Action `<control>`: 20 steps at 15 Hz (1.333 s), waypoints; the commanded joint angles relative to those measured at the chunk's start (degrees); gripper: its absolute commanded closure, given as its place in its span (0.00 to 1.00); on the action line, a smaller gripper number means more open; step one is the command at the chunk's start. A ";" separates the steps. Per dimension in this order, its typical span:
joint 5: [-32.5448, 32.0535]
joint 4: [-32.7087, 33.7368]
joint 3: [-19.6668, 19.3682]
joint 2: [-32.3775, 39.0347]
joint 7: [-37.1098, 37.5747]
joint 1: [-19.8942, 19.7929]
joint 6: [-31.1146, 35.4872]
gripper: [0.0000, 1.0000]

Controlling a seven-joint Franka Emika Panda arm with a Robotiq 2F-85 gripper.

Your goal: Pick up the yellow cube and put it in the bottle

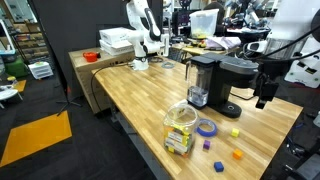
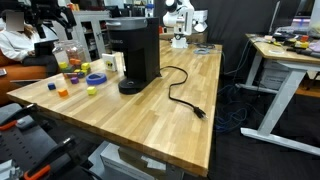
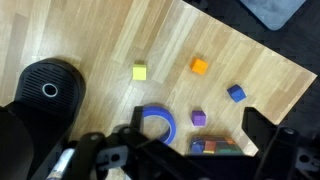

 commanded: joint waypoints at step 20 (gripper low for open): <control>7.80 0.35 -1.50 12.76 -10.27 -0.83 11.56 0.00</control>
